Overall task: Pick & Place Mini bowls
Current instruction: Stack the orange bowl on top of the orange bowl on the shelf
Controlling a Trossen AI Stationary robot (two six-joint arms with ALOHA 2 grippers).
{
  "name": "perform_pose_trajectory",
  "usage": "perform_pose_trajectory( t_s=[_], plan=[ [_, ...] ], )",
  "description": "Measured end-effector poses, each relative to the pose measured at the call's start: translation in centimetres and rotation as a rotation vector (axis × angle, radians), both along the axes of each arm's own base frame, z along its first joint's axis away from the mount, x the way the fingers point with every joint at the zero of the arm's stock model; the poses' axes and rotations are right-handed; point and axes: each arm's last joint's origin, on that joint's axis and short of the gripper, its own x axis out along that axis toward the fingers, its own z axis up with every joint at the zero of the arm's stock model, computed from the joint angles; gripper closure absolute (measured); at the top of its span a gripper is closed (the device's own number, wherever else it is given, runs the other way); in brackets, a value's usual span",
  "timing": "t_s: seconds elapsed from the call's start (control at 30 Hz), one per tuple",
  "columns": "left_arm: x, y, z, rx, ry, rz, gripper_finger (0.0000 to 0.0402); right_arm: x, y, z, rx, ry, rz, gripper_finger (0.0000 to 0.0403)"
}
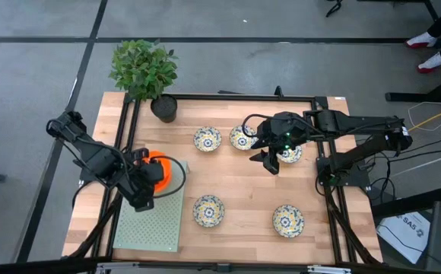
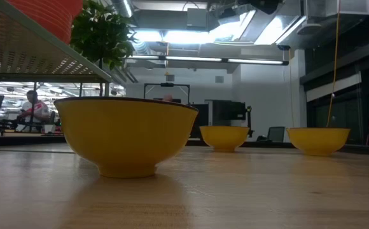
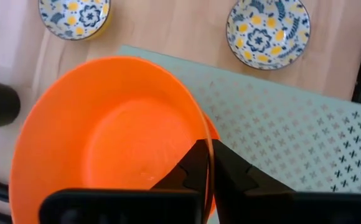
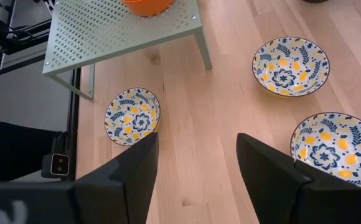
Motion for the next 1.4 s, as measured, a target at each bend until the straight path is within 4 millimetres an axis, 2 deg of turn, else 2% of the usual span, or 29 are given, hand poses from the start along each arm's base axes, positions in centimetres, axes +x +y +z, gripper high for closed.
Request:
perform_pose_trajectory(
  t_s=[0.27,0.63,0.73,0.83,1.03,1.4],
  plan=[
    [-0.06,-0.06,-0.01,-0.046,0.011,0.049,0.0381,0.0,0.0,0.0,0.0,0.0,0.0,0.0188],
    [-0.1,-0.14,-0.03,-0.074,0.028,0.05,0.028,0.0,0.0,0.0,0.0,0.0,0.0,0.0188],
    [-0.14,-0.2,-0.05,-0.089,0.045,0.03,0.0268,0.0,0.0,0.0,0.0,0.0,0.0,0.0188],
    [-0.13,-0.2,-0.05,-0.087,0.043,0.031,0.0287,0.0,0.0,0.0,0.0,0.0,0.0,0.0188],
    [-0.19,-0.26,-0.06,-0.099,0.064,-0.006,0.0386,0.01,0.0,-0.01,0.0,0.0,0.0,0.0188],
    [-0.12,-0.15,-0.03,-0.079,0.031,0.045,0.0398,0.01,0.0,-0.01,0.0,0.0,0.0,0.0188]
  ],
)
